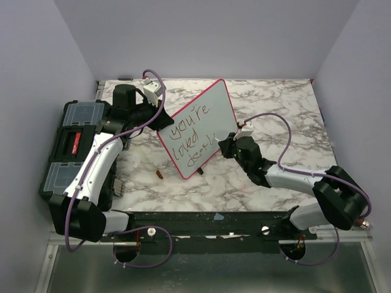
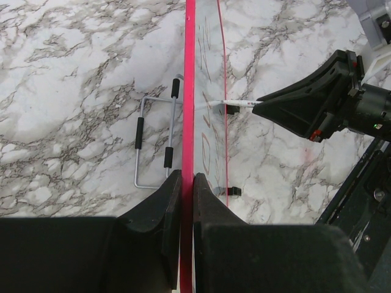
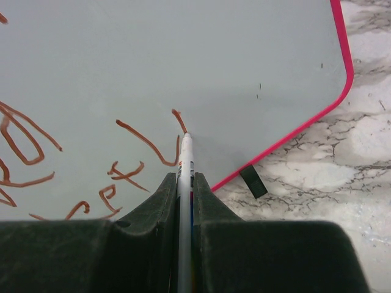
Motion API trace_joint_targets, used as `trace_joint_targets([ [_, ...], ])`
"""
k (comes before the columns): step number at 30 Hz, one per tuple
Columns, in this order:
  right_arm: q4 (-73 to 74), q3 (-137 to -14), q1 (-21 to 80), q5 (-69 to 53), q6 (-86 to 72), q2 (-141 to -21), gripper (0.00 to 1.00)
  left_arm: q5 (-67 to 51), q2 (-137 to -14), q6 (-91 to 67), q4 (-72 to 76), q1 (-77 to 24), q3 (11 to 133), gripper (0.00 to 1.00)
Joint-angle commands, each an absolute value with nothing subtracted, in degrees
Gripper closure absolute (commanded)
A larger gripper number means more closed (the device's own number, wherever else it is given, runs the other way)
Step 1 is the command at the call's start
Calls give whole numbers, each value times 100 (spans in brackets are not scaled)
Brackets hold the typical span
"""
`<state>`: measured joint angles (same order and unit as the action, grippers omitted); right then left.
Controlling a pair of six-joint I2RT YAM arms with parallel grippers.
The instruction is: Write a sentence on the whiteboard
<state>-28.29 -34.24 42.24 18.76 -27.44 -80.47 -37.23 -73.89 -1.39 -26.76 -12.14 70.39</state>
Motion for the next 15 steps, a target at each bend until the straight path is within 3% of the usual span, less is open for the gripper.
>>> trace_joint_targets([
  [1,-2918,-3190,4201,1785,-2890,-8044,99,-3672,-7434,163,-2759,-1283,7097,100],
  [15,-2796,-3553,4120,1970,-2718,-8271,99,-3661,-7431,175,-2759,-1283,7090,100],
])
